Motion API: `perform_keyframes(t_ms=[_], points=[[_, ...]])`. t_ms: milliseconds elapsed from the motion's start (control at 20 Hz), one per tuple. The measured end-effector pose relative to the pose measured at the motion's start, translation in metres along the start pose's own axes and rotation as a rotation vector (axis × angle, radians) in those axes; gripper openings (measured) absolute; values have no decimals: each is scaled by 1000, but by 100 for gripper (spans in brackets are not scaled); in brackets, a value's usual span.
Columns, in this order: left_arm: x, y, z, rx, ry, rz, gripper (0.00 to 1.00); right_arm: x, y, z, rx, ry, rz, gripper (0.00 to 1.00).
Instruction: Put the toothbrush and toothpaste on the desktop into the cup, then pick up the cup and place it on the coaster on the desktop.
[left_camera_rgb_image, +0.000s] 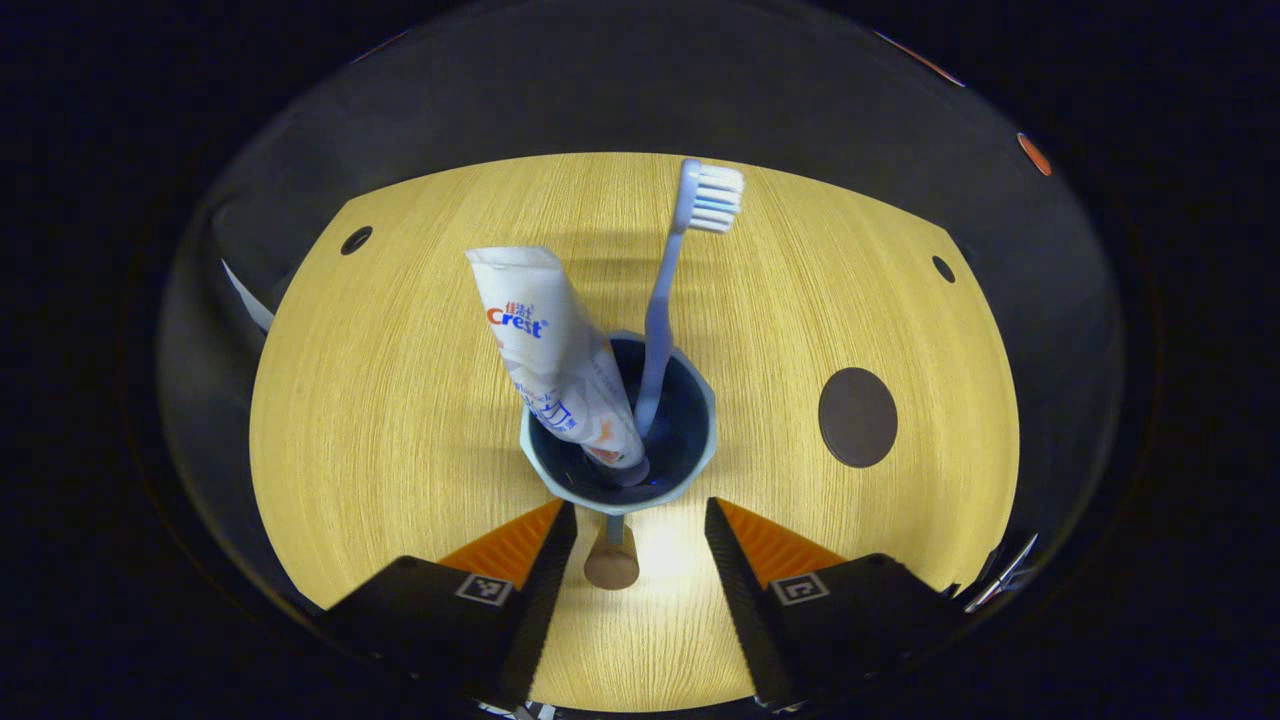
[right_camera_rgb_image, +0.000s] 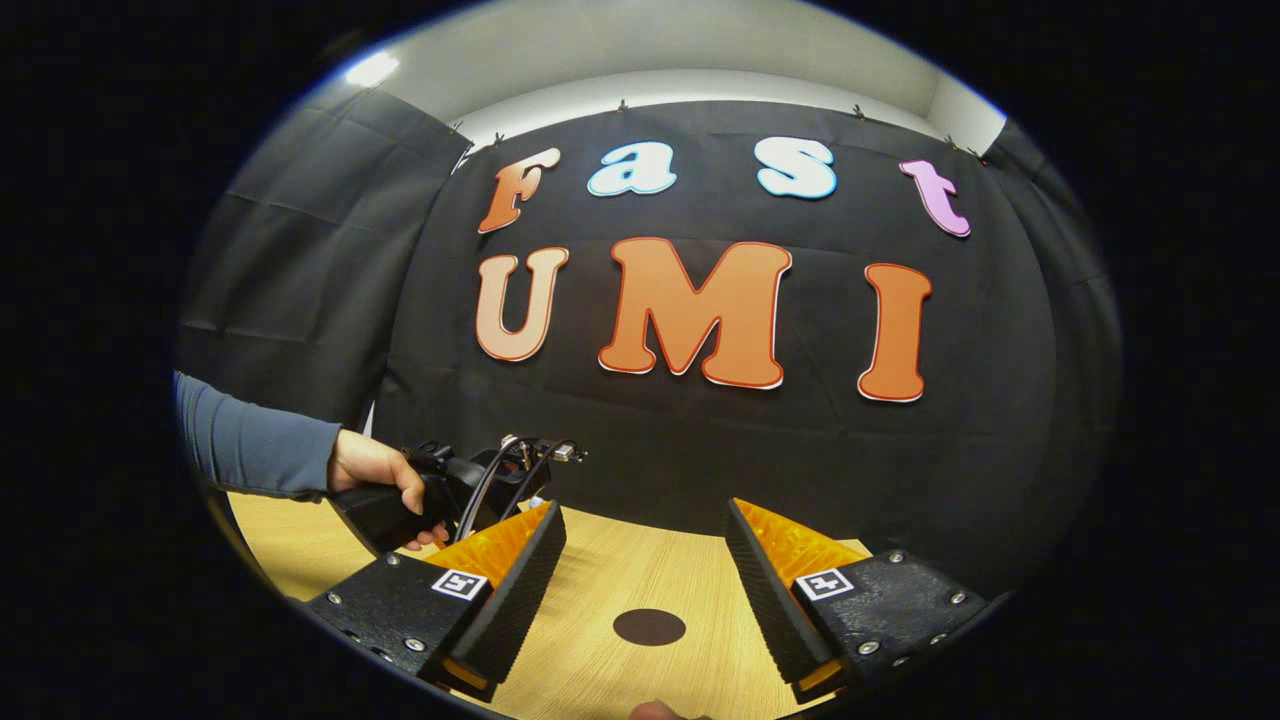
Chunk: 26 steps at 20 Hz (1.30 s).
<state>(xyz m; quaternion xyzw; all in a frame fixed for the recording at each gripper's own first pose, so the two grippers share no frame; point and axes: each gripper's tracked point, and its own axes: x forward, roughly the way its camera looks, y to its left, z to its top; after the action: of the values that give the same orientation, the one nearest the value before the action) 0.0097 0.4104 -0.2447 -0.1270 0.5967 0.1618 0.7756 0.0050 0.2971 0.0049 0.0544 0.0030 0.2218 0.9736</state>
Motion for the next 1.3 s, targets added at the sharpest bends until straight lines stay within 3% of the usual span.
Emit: perform_keyframes(t_ms=[50,300,350,500,1050,1300], points=[[3,1,3,9,10,19,64,-1,0,-2,10,4,-5,96],[5,9,1,-2,12,63,50,0,3,-10,57,22,1,96],[9,10,-2,-19,9,67,40,-1,3,-11,70,24,4,96],[9,10,5,-57,-6,60,27,-2,5,-16,90,27,19,96],[4,5,8,-32,-56,30,20,-20,-27,-21,103,47,-34,96],[-2,7,14,10,-102,11,22,-26,-44,-21,130,56,-67,96]])
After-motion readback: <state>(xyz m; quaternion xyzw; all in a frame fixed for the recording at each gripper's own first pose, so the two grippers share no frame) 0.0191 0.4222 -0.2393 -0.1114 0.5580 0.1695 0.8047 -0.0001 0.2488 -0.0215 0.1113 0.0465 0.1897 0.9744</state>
